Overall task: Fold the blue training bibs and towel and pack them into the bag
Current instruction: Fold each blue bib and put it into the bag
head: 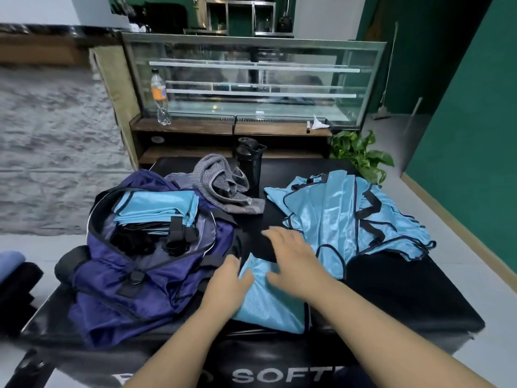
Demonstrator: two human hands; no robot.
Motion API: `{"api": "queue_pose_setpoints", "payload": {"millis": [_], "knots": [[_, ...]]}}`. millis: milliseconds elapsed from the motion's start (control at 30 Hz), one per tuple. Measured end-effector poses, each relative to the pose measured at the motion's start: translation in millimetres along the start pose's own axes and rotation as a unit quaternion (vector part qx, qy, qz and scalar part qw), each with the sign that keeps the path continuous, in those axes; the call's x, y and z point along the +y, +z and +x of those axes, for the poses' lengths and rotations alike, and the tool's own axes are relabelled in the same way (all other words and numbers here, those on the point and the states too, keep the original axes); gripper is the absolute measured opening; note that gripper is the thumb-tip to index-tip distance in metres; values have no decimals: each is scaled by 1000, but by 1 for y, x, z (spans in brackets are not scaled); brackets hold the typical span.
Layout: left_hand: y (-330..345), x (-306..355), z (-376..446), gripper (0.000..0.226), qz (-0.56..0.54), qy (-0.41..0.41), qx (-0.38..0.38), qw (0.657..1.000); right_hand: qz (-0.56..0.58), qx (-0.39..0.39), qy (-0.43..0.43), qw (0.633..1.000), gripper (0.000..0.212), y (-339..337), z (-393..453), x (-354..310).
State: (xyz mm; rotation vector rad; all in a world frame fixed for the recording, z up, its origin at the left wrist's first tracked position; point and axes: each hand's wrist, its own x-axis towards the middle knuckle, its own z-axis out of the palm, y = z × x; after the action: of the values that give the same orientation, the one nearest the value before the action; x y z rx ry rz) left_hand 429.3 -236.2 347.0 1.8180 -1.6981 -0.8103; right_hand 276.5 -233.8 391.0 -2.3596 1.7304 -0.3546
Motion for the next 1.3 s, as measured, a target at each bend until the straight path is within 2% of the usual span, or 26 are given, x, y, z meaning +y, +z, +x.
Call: {"api": "queue_pose_setpoints", "payload": {"millis": [100,133,167,233,267,400,533,667,733,867,933,1000,1067,1167,1300], "knots": [[-26,21,4,14,37,96,-48,993,-81,-52,-110,989,90,-21,14,-28],[-35,26,5,25,54,117,-72,989,-102,-68,-128,984,94,-24,18,-35],[-43,31,5,31,71,132,-95,984,-111,-88,-130,981,98,-26,23,-40],[-58,32,5,22,86,147,-117,978,-86,-117,-103,984,100,-26,31,-45],[-65,30,6,16,86,147,-112,979,-69,-123,-91,986,95,-26,34,-46],[-85,17,9,33,81,168,-111,976,2,-135,-103,985,60,-18,39,-57],[-103,-2,12,37,11,195,-102,975,24,-105,-103,989,48,-8,49,-66],[-122,-26,21,57,-144,146,-73,976,140,-59,-110,982,26,-9,61,-68],[-128,-36,27,61,-180,134,-78,971,201,-36,-96,974,16,-9,68,-67],[-132,-60,35,59,-151,113,-123,974,348,4,-34,937,22,-15,81,-65],[-135,-70,36,56,-92,108,-126,982,386,14,5,923,27,-15,89,-63],[-143,-75,39,49,-98,96,-120,983,402,12,38,915,33,-10,98,-64],[-157,-78,46,43,-127,69,-106,984,415,-4,82,906,37,-2,105,-67],[-181,-87,61,27,-208,-13,-79,975,448,-11,148,882,29,17,116,-75],[-205,-98,97,29,-215,-88,16,973,504,1,209,838,25,33,132,-92]]}}
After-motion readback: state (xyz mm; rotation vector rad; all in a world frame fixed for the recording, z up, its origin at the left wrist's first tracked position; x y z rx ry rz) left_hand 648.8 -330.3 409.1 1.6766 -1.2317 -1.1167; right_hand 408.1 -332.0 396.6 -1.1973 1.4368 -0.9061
